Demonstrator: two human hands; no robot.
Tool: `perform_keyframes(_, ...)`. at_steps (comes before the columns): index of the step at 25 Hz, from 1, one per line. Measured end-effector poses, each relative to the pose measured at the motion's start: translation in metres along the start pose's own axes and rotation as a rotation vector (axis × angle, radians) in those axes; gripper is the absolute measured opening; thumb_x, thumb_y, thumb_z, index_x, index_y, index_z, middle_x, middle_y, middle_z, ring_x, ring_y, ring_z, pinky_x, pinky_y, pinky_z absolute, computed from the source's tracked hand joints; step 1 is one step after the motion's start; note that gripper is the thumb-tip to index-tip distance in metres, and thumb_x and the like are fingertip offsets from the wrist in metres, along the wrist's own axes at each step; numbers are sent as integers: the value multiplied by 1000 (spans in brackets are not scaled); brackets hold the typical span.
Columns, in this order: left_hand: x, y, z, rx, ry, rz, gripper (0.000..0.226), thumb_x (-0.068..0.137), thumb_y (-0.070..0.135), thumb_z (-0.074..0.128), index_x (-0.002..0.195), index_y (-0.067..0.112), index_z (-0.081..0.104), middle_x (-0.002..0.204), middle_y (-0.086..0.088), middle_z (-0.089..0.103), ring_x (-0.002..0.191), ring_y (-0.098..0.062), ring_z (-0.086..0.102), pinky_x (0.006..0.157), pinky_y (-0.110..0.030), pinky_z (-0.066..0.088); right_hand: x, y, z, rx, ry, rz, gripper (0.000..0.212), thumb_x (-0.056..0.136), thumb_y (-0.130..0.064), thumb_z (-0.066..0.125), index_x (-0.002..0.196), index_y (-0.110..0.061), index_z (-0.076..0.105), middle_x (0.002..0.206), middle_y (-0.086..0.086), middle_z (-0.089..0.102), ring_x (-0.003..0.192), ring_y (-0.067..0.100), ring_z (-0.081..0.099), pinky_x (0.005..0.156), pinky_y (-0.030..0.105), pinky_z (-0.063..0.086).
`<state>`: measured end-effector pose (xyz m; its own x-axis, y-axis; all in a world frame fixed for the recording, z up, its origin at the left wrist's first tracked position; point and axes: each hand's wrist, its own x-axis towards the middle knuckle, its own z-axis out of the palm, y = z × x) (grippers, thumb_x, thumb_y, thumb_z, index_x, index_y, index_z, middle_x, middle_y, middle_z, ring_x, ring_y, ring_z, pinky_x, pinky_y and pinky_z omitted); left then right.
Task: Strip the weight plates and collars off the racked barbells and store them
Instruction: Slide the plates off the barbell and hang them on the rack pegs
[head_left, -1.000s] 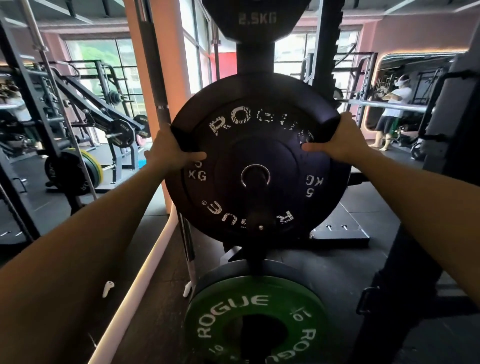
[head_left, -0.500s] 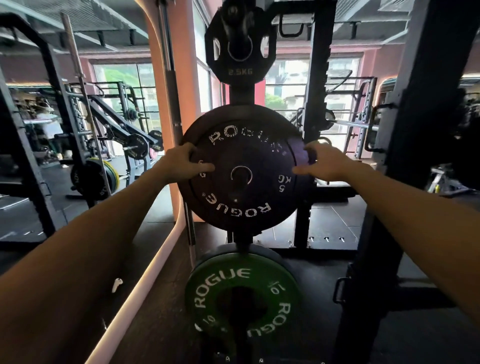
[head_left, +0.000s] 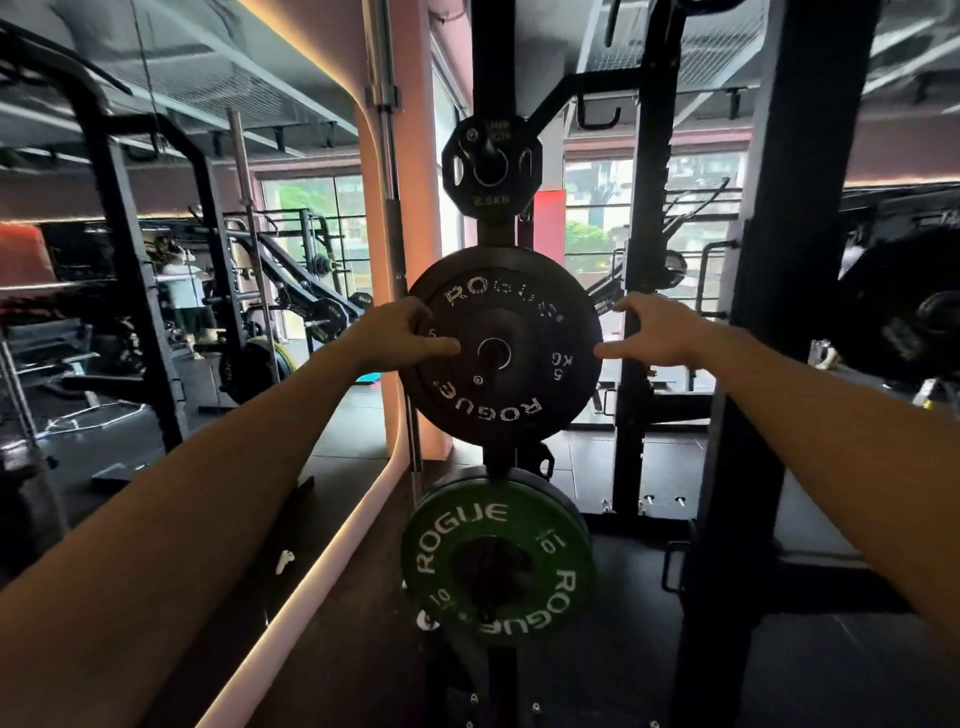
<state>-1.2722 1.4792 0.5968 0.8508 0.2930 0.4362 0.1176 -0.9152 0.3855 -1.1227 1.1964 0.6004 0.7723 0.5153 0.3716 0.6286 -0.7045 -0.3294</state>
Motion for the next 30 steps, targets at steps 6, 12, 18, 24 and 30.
perform_keyframes(6,-96,40,-7,-14,-7,-48,63,73,60,74,120,21,58,124,-4,61,114,-21,55,92,-35,45,-101,-5,-24,2,-60,-25,80,78,-52,72,142,-16,40,143,6,47,125,25,49,98,34,39)
perform_keyframes(12,-170,124,-7,-45,-44,-43,66,75,57,73,125,19,55,123,-4,61,111,-21,56,91,-33,44,-197,25,-85,-66,-82,37,83,74,-61,70,141,-22,40,144,5,47,127,26,48,106,44,38)
perform_keyframes(18,-194,237,0,-94,-68,28,64,78,57,70,127,20,55,126,-6,59,110,-22,55,93,-33,43,-267,91,-157,-116,-19,119,86,72,-65,68,142,-24,40,146,3,45,130,26,46,109,49,35)
perform_keyframes(24,-196,372,64,-133,-111,87,62,78,62,67,125,23,54,133,-8,56,115,-22,52,96,-33,40,-323,202,-232,-165,21,166,80,75,-65,65,139,-22,43,139,5,50,124,26,50,105,42,37)
perform_keyframes(30,-187,517,135,-193,-109,127,63,85,53,65,133,14,50,134,-7,54,113,-21,51,94,-31,37,-361,340,-300,-142,25,204,81,78,-64,63,143,-21,38,151,5,39,132,27,44,110,50,31)
